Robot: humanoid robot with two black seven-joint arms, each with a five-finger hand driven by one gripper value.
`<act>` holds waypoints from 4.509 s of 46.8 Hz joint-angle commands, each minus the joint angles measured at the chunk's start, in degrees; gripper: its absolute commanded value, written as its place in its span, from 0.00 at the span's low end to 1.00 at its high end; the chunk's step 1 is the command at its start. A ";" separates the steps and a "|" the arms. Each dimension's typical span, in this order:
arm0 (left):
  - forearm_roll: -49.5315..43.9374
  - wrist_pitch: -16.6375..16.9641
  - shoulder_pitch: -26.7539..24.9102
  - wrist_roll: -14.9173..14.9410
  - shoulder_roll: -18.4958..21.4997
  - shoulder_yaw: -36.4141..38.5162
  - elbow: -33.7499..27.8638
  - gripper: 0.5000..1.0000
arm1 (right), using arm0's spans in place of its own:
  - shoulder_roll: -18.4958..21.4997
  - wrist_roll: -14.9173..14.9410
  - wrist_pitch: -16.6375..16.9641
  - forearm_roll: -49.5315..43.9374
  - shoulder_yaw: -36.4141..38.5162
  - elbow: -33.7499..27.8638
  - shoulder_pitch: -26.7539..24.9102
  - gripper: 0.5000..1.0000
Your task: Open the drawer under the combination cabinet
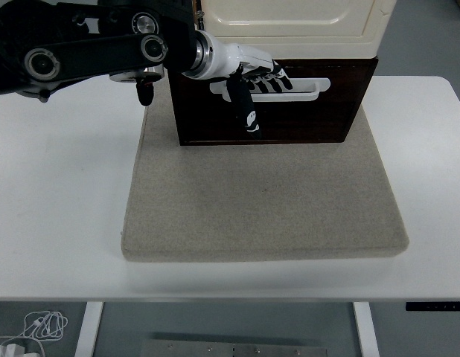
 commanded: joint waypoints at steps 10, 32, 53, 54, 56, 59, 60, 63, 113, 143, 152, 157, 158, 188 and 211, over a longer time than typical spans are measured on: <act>0.00 0.09 0.18 0.00 -0.18 -0.01 0.51 1.00 | 0.00 0.00 0.00 0.00 0.00 0.00 0.00 0.86; 0.00 0.35 0.89 0.00 -0.53 -0.01 1.04 1.00 | 0.00 0.00 0.00 0.00 0.00 0.00 0.00 0.86; 0.09 -0.71 0.80 0.00 -0.53 -0.01 0.78 1.00 | 0.00 0.00 0.00 0.00 0.00 0.00 0.00 0.86; 0.01 -0.71 0.80 0.00 -0.53 -0.01 0.78 1.00 | 0.00 0.00 0.00 0.00 0.00 0.00 0.00 0.86; 0.00 -0.97 0.80 0.00 -0.53 -0.01 0.69 1.00 | 0.00 0.00 0.00 0.00 0.00 0.00 0.00 0.86; -0.08 -1.50 0.71 0.00 -0.53 -0.01 0.69 1.00 | 0.00 0.00 0.00 0.00 0.00 0.00 0.00 0.86; -0.17 -1.67 0.71 0.00 -0.53 -0.01 0.60 1.00 | 0.00 0.00 0.00 0.00 0.00 0.00 0.00 0.86; -0.35 -1.94 0.71 0.00 -0.53 -0.09 0.69 1.00 | 0.00 0.00 0.00 0.00 0.00 0.00 0.00 0.86; -2.02 -8.62 -0.17 0.00 0.35 -0.80 -0.19 1.00 | 0.00 0.00 0.00 0.00 0.00 0.00 0.00 0.86; -5.00 -10.37 -2.28 0.00 1.05 -0.88 -1.77 1.00 | 0.00 0.00 0.00 0.00 0.00 0.00 0.00 0.86; -5.36 -10.90 -2.37 0.00 1.31 -0.88 -2.39 1.00 | 0.00 0.00 0.00 0.00 0.00 0.00 0.00 0.86; -5.45 -11.25 -2.63 0.00 1.49 -0.88 -2.91 1.00 | 0.00 0.00 0.00 0.00 0.00 -0.08 0.00 0.86; -5.45 -11.25 -2.72 0.00 1.57 -0.88 -3.09 1.00 | 0.00 0.00 0.00 0.00 0.00 0.00 0.00 0.86; -6.06 -11.43 -2.80 0.17 2.10 -0.80 -3.18 1.00 | 0.00 0.00 0.00 0.00 0.00 0.00 0.00 0.86; -6.15 -11.78 -2.72 0.17 2.10 -0.53 -3.44 1.00 | 0.00 0.00 0.00 0.00 0.00 0.00 0.00 0.86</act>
